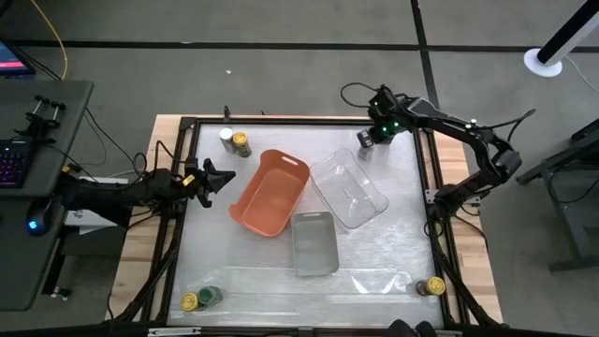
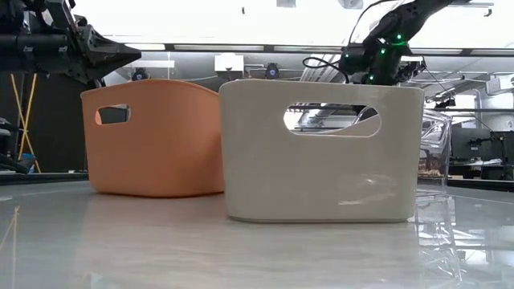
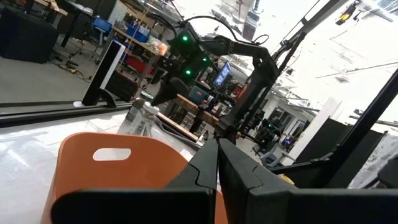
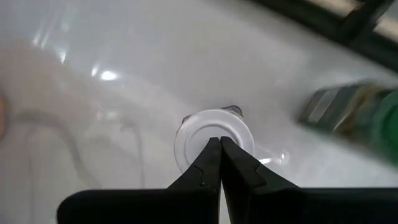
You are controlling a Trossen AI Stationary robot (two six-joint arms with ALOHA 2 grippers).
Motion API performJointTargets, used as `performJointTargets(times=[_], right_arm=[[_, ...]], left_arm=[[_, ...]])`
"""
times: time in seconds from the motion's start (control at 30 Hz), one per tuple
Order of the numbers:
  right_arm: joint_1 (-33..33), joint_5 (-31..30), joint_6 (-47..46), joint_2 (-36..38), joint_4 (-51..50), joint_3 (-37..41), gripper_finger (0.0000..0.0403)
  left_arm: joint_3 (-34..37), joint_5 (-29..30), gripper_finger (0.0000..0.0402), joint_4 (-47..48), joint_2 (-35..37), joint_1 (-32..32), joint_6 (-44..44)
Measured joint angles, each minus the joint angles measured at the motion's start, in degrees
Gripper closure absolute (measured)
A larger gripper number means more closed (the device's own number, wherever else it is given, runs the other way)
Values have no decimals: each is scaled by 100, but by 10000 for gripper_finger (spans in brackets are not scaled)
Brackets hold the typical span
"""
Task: Sort spices by type
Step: Put the right white seasoning bottle into the transparent bin
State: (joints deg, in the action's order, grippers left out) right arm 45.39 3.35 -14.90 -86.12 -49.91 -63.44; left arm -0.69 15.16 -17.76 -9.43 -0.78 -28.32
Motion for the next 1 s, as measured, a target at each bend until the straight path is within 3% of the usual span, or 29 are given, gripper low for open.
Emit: performJointTargets(times=[0.37, 0.73, 0.87, 1.0], right_arm=[[-282, -29, 206, 684, -1274, 59, 403], [-332, 171, -75, 2164, -1094, 42, 400], [-420, 186, 344, 2235, -1269, 39, 361], [-606, 135, 592, 2021, -1362, 39, 272]], left_arm=[[2, 1, 401, 0, 1, 1, 0], [0, 0, 401, 2, 0, 1, 0], [1, 2, 401, 1, 1, 2, 0], [2, 2, 401, 2, -1, 0, 0]])
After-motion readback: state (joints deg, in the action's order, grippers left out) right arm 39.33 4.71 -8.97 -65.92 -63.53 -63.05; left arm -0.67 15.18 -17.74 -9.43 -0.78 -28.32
